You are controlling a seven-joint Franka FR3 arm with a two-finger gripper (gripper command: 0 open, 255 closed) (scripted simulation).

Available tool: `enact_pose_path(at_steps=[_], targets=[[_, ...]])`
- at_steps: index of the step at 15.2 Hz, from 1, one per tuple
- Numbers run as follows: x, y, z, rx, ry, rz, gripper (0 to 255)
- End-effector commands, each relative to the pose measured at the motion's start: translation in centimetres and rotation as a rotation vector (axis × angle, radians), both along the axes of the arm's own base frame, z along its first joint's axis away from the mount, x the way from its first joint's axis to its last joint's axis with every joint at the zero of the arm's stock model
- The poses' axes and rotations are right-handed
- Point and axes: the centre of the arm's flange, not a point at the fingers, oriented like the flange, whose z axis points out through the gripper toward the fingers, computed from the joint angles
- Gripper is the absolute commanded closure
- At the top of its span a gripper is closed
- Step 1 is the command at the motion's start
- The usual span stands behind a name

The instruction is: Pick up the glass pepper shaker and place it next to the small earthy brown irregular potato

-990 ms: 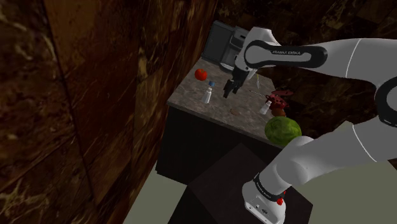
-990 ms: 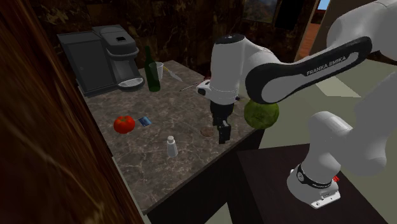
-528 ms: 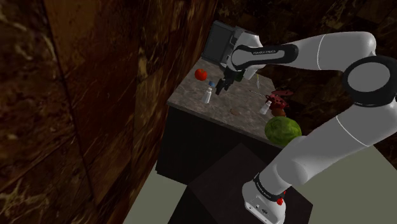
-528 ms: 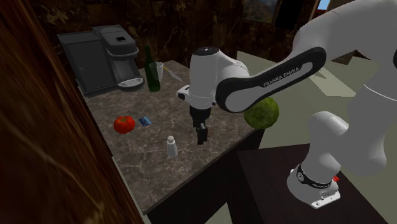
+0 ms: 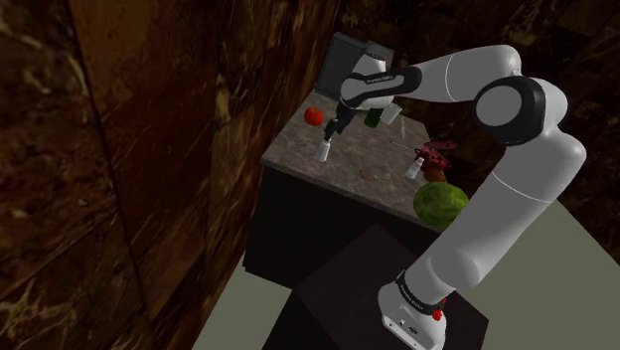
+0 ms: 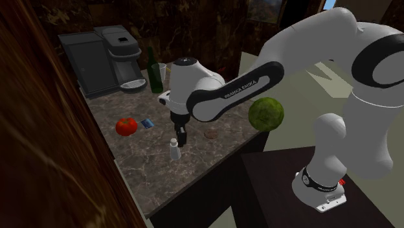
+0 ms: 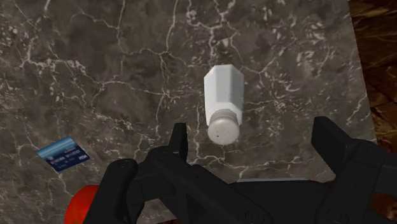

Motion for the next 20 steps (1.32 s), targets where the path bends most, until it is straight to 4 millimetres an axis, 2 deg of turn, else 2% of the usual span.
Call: enact_pose_path(at_steps=[1, 9, 17, 18, 20], targets=[[2.4, -0.9, -0.8, -0.005, -0.018, 0.015, 0], [3.0, -1.2, -4.7, -0.005, -0.018, 0.015, 0], [3.0, -1.2, -4.7, -0.005, -0.018, 0.015, 0], [3.0, -1.2, -4.7, -0.005, -0.018, 0.015, 255], [3.0, -1.2, -4.7, -0.005, -0.018, 0.015, 255]])
